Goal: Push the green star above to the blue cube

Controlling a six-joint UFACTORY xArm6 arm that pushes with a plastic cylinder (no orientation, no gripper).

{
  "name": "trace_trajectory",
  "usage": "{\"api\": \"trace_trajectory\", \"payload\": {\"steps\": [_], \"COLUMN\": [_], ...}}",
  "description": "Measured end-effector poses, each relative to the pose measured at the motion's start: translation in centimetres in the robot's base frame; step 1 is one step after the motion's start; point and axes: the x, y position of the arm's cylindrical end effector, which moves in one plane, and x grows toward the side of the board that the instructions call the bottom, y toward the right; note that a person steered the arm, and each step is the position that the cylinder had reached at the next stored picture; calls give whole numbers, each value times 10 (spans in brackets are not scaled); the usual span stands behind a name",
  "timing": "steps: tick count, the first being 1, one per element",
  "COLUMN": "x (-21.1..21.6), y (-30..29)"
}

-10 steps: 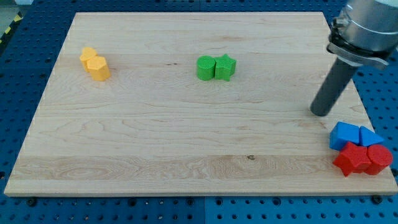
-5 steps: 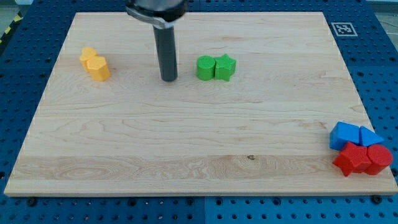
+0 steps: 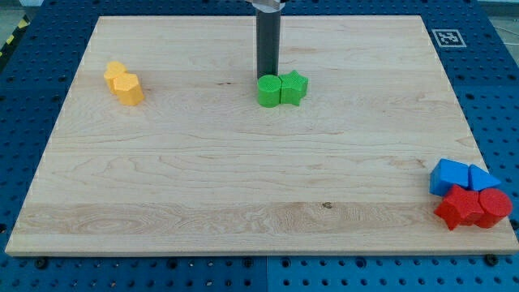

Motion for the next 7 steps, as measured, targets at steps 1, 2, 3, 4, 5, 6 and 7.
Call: {"api": "trace_trajectory", "payload": {"steps": [1,2,3,4,5,6,7], "x": [5,26,49,79,111,130,130], "y": [13,24,41,55,66,86,115]}}
